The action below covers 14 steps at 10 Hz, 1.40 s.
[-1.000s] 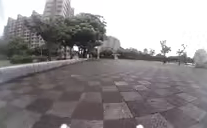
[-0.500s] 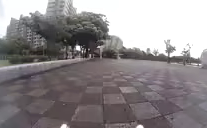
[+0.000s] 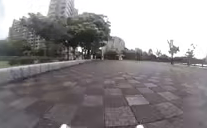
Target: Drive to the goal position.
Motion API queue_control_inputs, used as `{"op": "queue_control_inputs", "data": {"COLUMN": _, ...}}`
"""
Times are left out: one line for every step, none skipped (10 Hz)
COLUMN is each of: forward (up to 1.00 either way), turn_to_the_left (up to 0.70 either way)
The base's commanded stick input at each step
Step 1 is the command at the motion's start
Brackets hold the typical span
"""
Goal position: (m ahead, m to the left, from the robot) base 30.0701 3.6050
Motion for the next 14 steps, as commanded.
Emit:
{"op": "queue_control_inputs", "data": {"forward": 0.85, "turn_to_the_left": -0.33}}
{"op": "queue_control_inputs", "data": {"forward": 0.85, "turn_to_the_left": -0.33}}
{"op": "queue_control_inputs", "data": {"forward": 0.85, "turn_to_the_left": -0.33}}
{"op": "queue_control_inputs", "data": {"forward": 0.85, "turn_to_the_left": -0.27}}
{"op": "queue_control_inputs", "data": {"forward": 0.85, "turn_to_the_left": -0.10}}
{"op": "queue_control_inputs", "data": {"forward": 0.85, "turn_to_the_left": 0.01}}
{"op": "queue_control_inputs", "data": {"forward": 0.85, "turn_to_the_left": 0.01}}
{"op": "queue_control_inputs", "data": {"forward": 0.85, "turn_to_the_left": 0.01}}
{"op": "queue_control_inputs", "data": {"forward": 0.85, "turn_to_the_left": 0.01}}
{"op": "queue_control_inputs", "data": {"forward": 0.85, "turn_to_the_left": 0.01}}
{"op": "queue_control_inputs", "data": {"forward": 0.85, "turn_to_the_left": 0.01}}
{"op": "queue_control_inputs", "data": {"forward": 0.85, "turn_to_the_left": 0.01}}
{"op": "queue_control_inputs", "data": {"forward": 0.85, "turn_to_the_left": 0.01}}
{"op": "queue_control_inputs", "data": {"forward": 0.85, "turn_to_the_left": 0.01}}
